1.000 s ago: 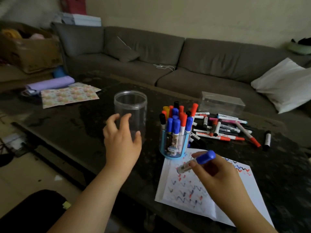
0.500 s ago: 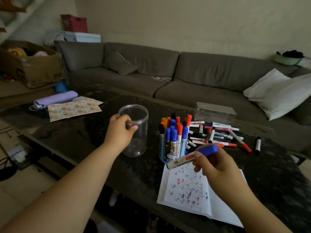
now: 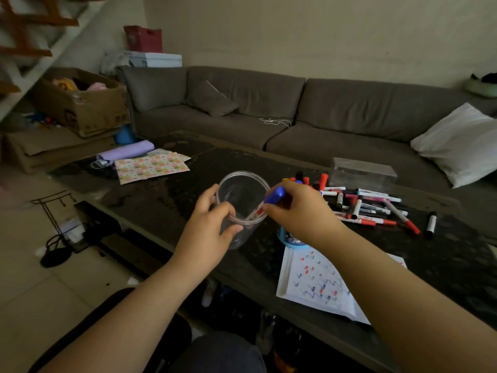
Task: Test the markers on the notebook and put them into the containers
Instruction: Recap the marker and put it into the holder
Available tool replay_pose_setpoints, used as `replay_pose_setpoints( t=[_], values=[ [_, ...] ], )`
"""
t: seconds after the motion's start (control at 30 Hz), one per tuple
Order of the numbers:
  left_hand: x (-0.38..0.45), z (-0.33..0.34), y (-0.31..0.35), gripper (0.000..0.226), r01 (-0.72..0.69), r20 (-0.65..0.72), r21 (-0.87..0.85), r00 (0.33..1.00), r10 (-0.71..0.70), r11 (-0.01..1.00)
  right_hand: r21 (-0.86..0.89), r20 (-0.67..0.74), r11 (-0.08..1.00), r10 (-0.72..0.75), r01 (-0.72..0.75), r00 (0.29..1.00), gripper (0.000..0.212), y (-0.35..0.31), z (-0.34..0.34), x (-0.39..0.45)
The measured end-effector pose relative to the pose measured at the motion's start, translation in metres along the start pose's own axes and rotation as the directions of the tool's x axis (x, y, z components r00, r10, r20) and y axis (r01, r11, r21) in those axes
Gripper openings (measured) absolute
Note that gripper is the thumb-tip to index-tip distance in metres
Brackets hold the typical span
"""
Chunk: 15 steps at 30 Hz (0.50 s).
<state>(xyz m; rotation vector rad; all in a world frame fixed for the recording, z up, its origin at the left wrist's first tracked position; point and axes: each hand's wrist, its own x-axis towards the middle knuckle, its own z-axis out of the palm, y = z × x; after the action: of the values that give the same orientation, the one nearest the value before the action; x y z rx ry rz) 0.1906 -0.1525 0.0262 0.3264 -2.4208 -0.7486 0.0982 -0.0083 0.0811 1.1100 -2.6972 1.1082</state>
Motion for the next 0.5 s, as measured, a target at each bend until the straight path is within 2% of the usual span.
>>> replay_pose_setpoints(
  t=[0.2, 0.33, 0.5],
  values=[
    [-0.01, 0.01, 0.012, 0.02, -0.011, 0.005, -0.019, 1.0, 0.011, 1.0, -0.093, 0.118, 0.994, 0.06, -0.05, 0.991, 0.026, 0.01, 0.006, -0.008],
    [-0.013, 0.025, 0.022, 0.015, 0.003, 0.024, -0.021, 1.0, -0.002, 1.0, -0.078, 0.123, 0.991, 0.114, -0.105, 0.986, 0.024, 0.023, 0.0, -0.017],
    [-0.014, 0.043, 0.04, 0.02, 0.033, 0.046, -0.091, 0.998, -0.029, 0.995, -0.069, 0.117, 0.992, 0.113, -0.105, 0.987, 0.024, 0.047, -0.013, -0.037]
  ],
)
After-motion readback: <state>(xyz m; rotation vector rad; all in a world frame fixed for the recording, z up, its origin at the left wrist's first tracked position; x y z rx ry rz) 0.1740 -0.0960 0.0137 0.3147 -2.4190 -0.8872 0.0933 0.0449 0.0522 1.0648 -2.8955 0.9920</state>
